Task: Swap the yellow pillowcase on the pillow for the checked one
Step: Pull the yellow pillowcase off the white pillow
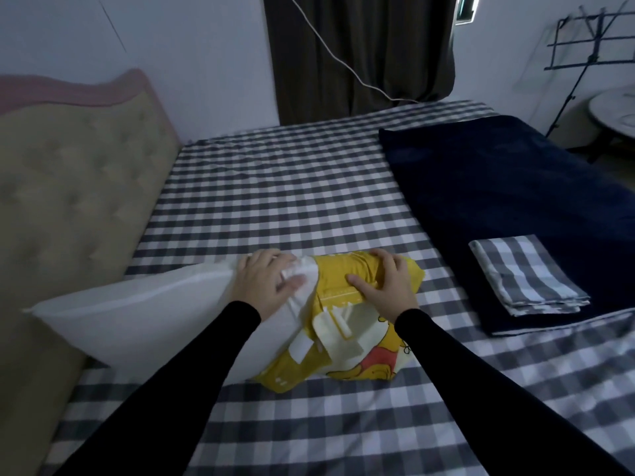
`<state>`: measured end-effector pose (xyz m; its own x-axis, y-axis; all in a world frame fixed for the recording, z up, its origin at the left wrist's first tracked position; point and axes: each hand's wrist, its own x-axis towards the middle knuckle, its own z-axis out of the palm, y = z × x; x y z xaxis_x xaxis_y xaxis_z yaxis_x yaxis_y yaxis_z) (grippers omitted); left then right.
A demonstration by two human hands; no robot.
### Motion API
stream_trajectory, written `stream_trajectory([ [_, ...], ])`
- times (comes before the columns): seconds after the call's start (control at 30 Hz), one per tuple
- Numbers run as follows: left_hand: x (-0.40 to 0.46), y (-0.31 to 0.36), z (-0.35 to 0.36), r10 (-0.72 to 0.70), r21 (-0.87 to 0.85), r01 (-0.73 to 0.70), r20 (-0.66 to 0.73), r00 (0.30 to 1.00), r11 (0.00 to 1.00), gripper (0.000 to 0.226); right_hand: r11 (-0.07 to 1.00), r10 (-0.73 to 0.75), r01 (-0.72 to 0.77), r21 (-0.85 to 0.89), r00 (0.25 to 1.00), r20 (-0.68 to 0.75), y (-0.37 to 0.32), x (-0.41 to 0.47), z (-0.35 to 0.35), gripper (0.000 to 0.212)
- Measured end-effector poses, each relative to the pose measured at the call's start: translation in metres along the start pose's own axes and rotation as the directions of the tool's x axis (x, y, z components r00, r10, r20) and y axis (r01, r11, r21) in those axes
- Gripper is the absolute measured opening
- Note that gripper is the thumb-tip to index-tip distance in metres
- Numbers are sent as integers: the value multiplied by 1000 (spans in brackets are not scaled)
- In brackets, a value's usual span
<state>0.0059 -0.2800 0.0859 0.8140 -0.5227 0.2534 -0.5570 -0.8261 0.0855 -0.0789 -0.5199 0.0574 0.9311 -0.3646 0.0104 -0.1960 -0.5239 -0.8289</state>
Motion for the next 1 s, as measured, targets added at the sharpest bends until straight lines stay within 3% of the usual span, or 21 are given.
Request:
stream_trajectory([
  [0.1,13,19,7,-1,-54,5,87,996,999,76,996,68,-71,61,996,54,4,6,-1,70],
  [0.3,16,-4,13,-35,-61,44,141,989,997,88,998,31,-41,51,984,175,14,12,-10,59],
  [0.43,20,2,12,-157,-96,197,319,935,976,65,996,87,-87,-12,967,239,18,11,-22,61],
  [0.53,20,-1,9,-188,-119,243,349,918,963,60,989,112,-73,-131,941,320,23,15,-34,63],
  [0.67,21,-10,-6,-232,-179,310,358,905,934,56,989,88,-48,-142,953,291,26,19,-41,58],
  [0.83,20,-29,-26,-298,-181,377,350,888,908,58,984,152,-123,-125,957,249,40,16,-48,30],
  [1.0,14,-24,-30,-258,-128,327,380,888,936,49,986,129,-109,-130,978,164,31,15,-46,44],
])
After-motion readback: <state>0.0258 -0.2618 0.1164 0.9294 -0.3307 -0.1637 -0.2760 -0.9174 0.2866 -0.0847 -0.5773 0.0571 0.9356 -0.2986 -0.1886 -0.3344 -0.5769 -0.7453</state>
